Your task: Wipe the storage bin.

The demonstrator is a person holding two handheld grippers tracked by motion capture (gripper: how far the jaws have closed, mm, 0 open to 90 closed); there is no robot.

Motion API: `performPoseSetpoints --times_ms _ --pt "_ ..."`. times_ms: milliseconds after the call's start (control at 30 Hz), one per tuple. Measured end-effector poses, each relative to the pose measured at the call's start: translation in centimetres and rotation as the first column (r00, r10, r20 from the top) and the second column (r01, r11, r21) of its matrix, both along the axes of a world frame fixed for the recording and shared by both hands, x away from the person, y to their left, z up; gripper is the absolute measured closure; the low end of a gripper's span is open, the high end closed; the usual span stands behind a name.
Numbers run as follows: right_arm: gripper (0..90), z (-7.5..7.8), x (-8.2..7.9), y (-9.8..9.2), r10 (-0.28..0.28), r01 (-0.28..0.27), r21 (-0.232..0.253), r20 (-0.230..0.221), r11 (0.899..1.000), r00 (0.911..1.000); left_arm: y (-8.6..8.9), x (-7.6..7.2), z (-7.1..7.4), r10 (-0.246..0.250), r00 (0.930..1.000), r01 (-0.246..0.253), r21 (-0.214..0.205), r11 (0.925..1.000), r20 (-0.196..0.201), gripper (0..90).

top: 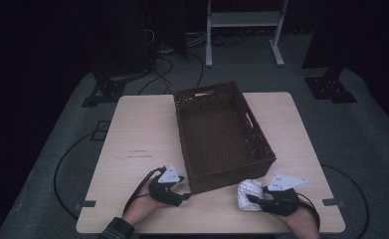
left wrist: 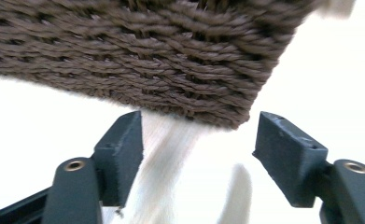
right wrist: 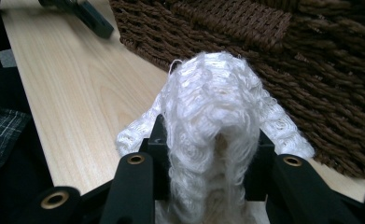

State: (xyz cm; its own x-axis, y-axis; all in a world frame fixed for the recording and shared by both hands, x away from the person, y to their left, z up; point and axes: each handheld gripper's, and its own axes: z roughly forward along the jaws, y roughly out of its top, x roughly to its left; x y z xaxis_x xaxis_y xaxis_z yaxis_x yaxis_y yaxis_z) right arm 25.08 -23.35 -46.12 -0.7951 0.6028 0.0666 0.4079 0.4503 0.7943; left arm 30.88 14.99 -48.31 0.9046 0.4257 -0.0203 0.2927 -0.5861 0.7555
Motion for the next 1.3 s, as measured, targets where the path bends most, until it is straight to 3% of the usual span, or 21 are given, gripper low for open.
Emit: performPoseSetpoints --times_ms 133,200,433,567,733,1033,1300 --pt "63.4 -0.2 -0.1 -0.2 -0.005 0.005 -0.001 -0.006 1.000 1.0000 1.5 -0.3 0.8 -0.014 0.9999 0.014 -0.042 0.9990 -0.009 46.6" --pt "63.4 -0.2 -0.1 -0.2 -0.004 0.004 -0.001 -0.007 1.000 1.0000 2.1 -0.4 1.2 -0.017 0.9998 0.016 -0.061 0.9980 -0.011 57.3" --pt "63.4 -0.2 -0.2 -0.1 0.002 -0.002 -0.004 -0.006 1.000 1.0000 3.5 -0.1 4.1 0.035 0.9994 -0.035 -0.148 0.9884 -0.006 88.9" --pt "63.4 -0.3 -0.2 0.0 0.003 -0.003 -0.006 -0.011 1.000 0.9999 3.8 0.2 5.9 0.024 0.9996 -0.021 -0.210 0.9774 0.012 90.0" --pt "63.4 -0.3 -0.1 0.0 0.001 -0.001 -0.006 -0.013 1.000 0.9999 3.2 0.5 7.7 0.008 0.9983 0.006 -0.231 0.9729 0.058 90.0" --pt "63.5 -0.3 -0.1 0.1 0.006 -0.006 -0.005 -0.014 1.000 0.9999 0.9 1.9 7.6 -0.009 0.9981 0.022 -0.213 0.9768 0.062 89.9" --pt "63.5 -0.2 -0.2 0.0 0.004 -0.004 -0.002 -0.010 1.000 0.9999 -1.4 2.2 7.7 -0.045 0.9971 0.058 -0.222 0.9733 0.062 89.9"
